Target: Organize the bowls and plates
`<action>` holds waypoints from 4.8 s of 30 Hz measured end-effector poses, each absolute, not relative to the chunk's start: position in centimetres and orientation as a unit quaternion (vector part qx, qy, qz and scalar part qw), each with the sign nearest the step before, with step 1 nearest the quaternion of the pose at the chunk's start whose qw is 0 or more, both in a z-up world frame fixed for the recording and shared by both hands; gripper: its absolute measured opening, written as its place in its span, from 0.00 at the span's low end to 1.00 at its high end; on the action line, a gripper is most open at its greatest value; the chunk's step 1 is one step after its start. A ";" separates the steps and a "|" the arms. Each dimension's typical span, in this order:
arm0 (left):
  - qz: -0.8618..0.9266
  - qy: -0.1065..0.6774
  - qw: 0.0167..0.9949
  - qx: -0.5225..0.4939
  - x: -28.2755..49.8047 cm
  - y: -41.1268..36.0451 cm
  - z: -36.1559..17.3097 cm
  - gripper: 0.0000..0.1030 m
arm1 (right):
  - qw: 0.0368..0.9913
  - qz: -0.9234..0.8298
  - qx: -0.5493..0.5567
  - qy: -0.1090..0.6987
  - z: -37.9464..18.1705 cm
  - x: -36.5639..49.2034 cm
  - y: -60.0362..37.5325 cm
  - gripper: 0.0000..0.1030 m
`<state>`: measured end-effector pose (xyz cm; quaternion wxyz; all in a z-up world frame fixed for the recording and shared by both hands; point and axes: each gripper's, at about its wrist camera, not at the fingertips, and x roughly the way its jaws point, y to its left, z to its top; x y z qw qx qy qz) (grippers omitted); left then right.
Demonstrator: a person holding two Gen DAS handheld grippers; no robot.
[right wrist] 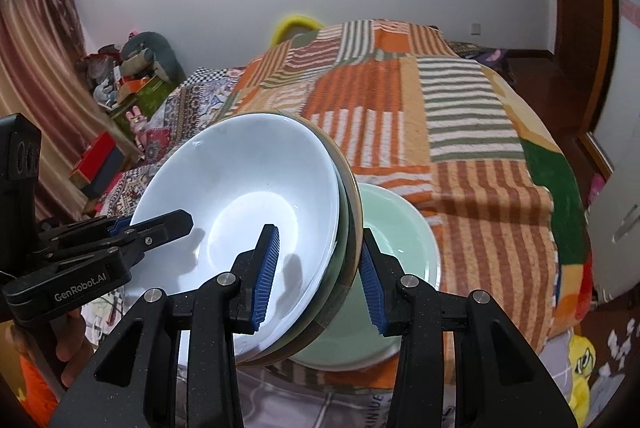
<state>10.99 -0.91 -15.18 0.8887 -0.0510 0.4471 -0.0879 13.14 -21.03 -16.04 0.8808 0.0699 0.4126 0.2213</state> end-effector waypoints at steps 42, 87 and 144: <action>-0.085 0.489 0.866 -0.058 13.0 -1.4 -19.3 0.29 | 0.872 0.182 0.057 0.450 -19.3 13.9 -23.4 0.45; -0.049 0.143 0.988 -0.023 -2.3 -2.0 -2.2 0.98 | 0.967 0.204 0.032 0.149 -3.4 1.5 -23.9 0.99; -0.057 0.148 0.987 -0.028 -2.1 -2.1 -2.4 1.00 | 0.966 0.208 0.039 0.149 -3.1 1.4 -24.1 1.00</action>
